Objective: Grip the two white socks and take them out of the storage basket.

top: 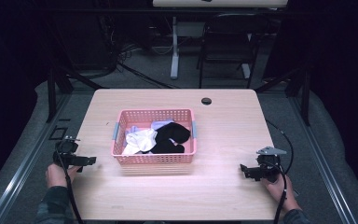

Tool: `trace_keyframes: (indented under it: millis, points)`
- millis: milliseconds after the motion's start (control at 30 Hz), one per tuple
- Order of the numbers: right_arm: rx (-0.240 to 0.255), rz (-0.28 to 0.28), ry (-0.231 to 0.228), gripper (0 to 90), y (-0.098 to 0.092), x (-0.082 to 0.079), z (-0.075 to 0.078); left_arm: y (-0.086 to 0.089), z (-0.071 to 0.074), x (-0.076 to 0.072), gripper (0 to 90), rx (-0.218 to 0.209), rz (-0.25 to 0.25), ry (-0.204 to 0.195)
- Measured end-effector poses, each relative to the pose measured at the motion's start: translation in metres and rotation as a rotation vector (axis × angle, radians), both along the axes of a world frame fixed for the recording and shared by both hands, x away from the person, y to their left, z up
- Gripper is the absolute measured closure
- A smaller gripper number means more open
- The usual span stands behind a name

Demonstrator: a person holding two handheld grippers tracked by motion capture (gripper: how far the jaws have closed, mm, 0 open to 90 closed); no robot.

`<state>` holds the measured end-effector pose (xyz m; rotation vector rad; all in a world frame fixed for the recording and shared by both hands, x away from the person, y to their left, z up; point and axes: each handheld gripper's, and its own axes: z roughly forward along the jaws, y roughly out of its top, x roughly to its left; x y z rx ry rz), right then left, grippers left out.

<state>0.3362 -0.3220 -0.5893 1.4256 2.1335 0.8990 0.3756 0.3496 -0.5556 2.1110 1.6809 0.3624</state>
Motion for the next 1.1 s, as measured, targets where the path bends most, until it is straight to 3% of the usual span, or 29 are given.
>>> trace_keyframes:
  millis: [167,467,600,1100]
  points:
    - [-0.001,0.001,0.001,0.0,0.0,0.0,0.0,-0.002,0.003,0.0,0.1,0.001,-0.013,-0.007]
    - [-0.001,0.001,0.001,0.0,0.0,0.0,0.0,-0.005,0.015,-0.002,0.0,-0.012,-0.028,-0.054]
    - [0.0,0.0,0.001,0.0,0.0,0.0,0.0,-0.006,0.028,-0.003,0.0,-0.038,-0.033,-0.099]
    - [0.0,0.001,0.0,0.0,0.0,0.0,0.0,-0.015,0.054,0.001,0.0,-0.046,-0.083,-0.13]
